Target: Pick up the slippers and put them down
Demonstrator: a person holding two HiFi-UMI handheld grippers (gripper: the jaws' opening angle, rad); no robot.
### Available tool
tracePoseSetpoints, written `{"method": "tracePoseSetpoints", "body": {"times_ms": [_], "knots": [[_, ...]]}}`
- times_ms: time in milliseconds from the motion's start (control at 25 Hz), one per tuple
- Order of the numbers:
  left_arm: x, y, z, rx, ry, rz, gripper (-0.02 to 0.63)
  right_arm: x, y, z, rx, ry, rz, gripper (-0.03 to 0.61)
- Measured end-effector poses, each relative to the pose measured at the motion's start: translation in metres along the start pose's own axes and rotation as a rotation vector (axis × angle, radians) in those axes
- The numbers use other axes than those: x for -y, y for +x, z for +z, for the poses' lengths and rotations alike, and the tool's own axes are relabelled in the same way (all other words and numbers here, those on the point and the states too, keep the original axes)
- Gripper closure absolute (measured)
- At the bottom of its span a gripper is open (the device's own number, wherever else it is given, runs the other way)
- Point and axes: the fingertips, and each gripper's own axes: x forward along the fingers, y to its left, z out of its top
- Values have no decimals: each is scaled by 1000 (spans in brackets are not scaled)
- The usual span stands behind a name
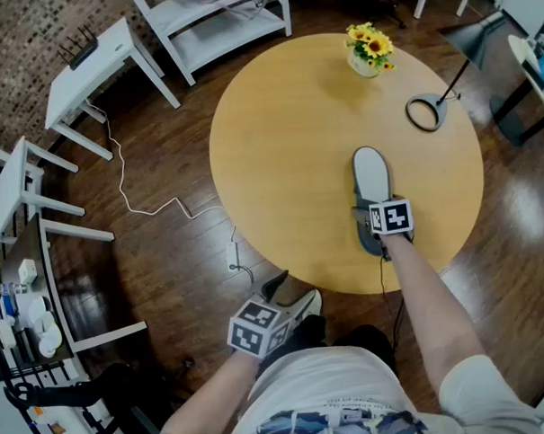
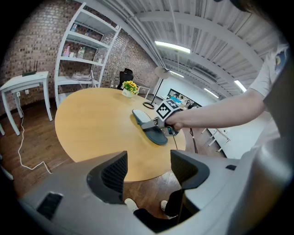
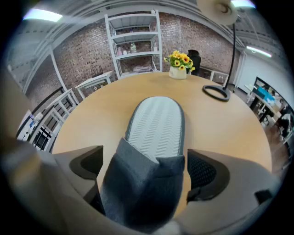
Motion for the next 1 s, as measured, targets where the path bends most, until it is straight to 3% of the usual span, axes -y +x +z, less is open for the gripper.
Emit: {"method": "tracePoseSetpoints", "body": {"times_ms": [280,400,760,1000], "knots": [[5,3,-10,-25,-22,-3,330,12,10,-9,-38,-63,-52,-8],[7,6,-9,-39,-15,-12,330,12,4,-5,-21,-60,-27,57],[31,24,-2,-59,49,-88,330,25,-35,-19,21,-28,12,100],[63,39,6,-74,122,-167,330,40,-97,-29,78,23,2,100]]}}
